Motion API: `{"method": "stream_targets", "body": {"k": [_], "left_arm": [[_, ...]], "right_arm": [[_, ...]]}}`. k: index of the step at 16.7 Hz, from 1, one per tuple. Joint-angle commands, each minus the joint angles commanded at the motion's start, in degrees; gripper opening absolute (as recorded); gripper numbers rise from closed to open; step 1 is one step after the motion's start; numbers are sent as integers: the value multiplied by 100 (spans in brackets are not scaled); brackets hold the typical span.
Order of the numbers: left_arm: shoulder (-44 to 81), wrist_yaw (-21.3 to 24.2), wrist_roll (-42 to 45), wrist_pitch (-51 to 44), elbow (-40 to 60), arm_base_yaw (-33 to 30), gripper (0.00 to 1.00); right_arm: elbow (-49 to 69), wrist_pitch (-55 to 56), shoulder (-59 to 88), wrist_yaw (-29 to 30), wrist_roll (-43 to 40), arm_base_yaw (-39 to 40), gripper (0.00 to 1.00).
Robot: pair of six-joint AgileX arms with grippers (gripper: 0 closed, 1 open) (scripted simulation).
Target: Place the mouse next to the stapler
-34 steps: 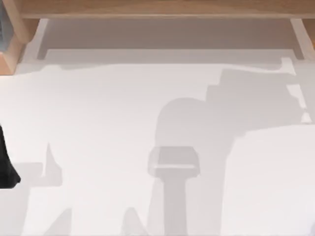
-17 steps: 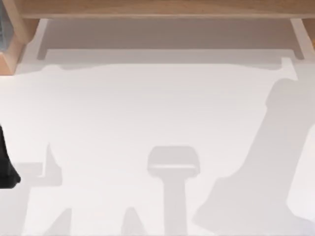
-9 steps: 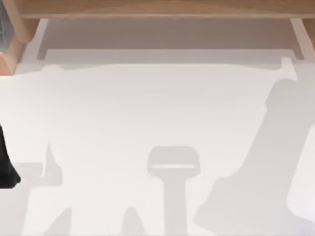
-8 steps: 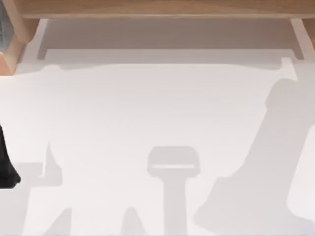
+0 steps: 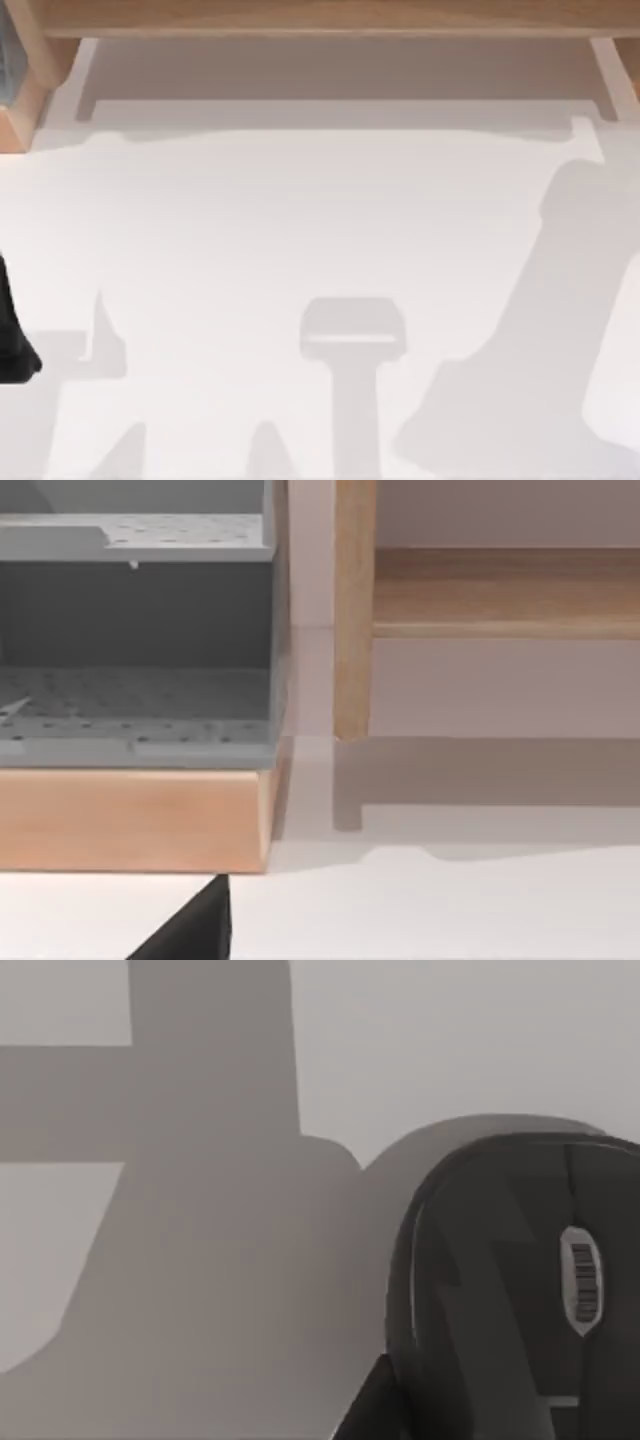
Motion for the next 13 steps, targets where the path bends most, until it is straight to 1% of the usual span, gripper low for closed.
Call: {"method": "stream_targets", "body": {"k": [8, 13], "left_arm": [[0, 0, 0, 0, 0, 0, 100], [0, 0, 0, 0, 0, 0, 100]], "right_arm": [[10, -13, -48, -2, 3, -7, 0], [-355, -36, -799, 3, -72, -44, 0]]}}
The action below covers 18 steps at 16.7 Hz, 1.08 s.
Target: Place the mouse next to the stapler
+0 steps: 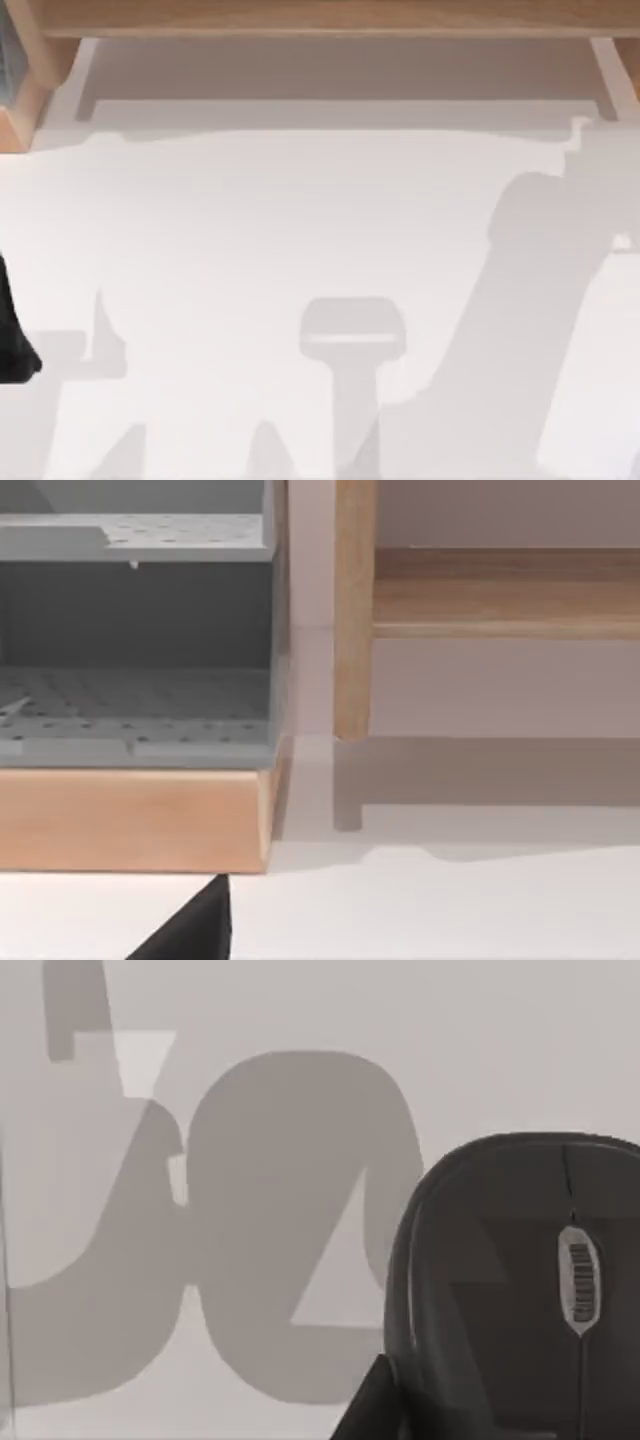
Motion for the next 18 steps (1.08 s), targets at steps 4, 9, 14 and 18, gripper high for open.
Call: {"method": "stream_targets", "body": {"k": [4, 9, 14, 18], "left_arm": [[0, 0, 0, 0, 0, 0, 100], [0, 0, 0, 0, 0, 0, 100], [0, 0, 0, 0, 0, 0, 100], [0, 0, 0, 0, 0, 0, 100]], "right_arm": [[-691, 275, -1075, -17, -25, 39, 0], [-2106, 766, -2627, -45, -18, 135, 0], [-4071, 1189, -4120, -48, -9, 161, 0], [-5782, 1459, -5200, -45, -12, 128, 0]]}}
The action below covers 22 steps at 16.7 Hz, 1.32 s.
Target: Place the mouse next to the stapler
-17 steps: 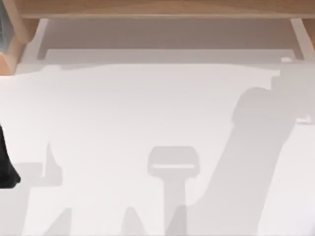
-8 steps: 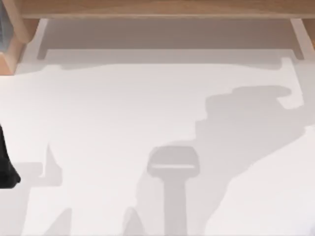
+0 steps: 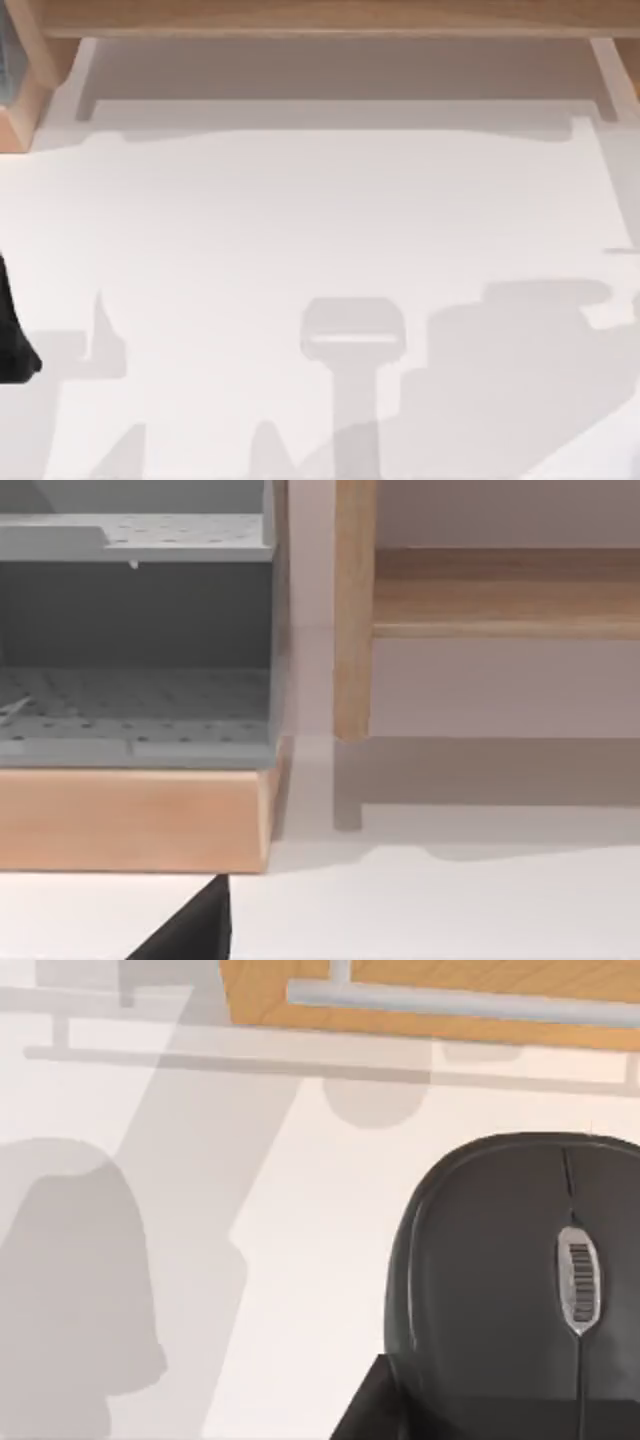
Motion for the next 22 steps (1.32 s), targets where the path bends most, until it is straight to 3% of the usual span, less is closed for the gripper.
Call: {"method": "stream_targets", "body": {"k": [11, 22], "left_arm": [[0, 0, 0, 0, 0, 0, 100], [0, 0, 0, 0, 0, 0, 100]], "right_arm": [[-3728, 515, -2089, -3, -51, -203, 0], [-4215, 568, -2336, -12, -54, -224, 0]]}}
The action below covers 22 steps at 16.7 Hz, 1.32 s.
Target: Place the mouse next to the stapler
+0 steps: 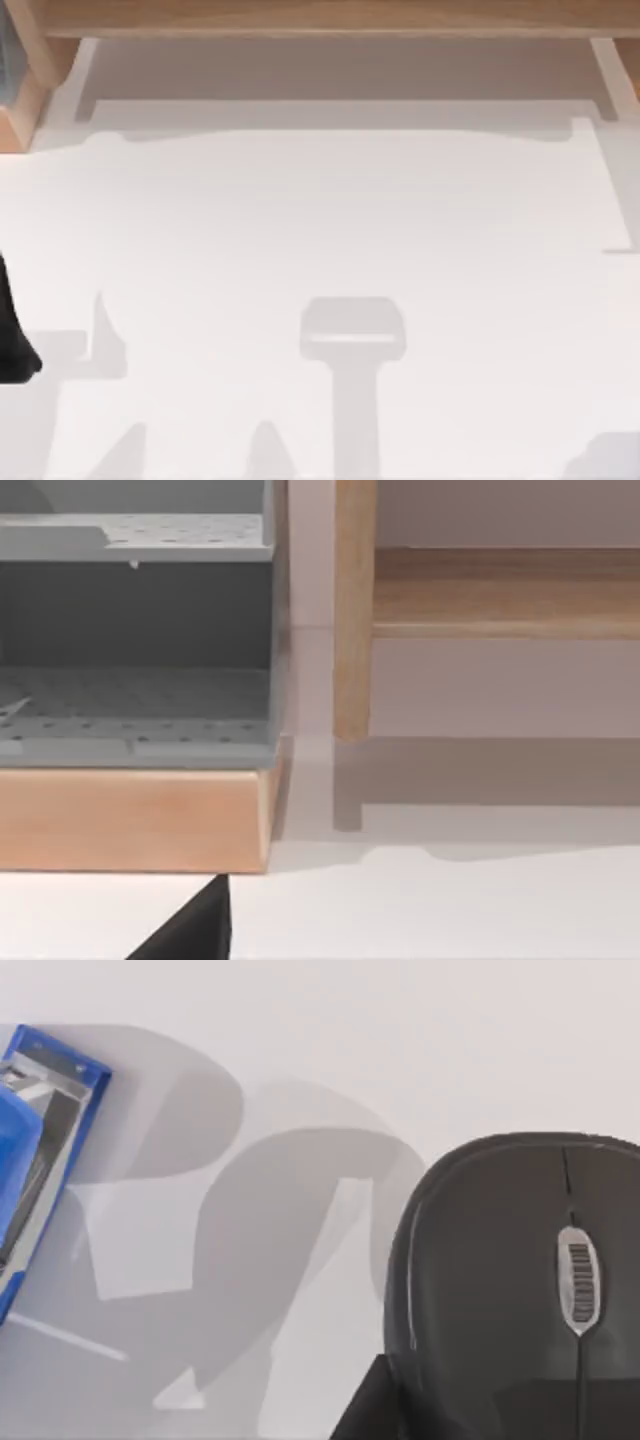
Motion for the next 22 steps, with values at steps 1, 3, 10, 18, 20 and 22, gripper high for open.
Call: {"method": "stream_targets", "body": {"k": [1, 3, 10, 18, 20, 22], "left_arm": [[0, 0, 0, 0, 0, 0, 100], [0, 0, 0, 0, 0, 0, 100], [0, 0, 0, 0, 0, 0, 100], [0, 0, 0, 0, 0, 0, 100], [0, 0, 0, 0, 0, 0, 100], [0, 0, 0, 0, 0, 0, 100]], "right_arm": [[3, 4, -2, 1, 1, 1, 0], [13, 25, -13, 6, 4, 7, 0], [65, 181, -89, 20, 21, 28, 0], [81, 408, -115, -4, 25, 25, 0], [44, 449, -84, -8, 25, 19, 0], [-24, 473, -30, -9, 24, 13, 0]]}}
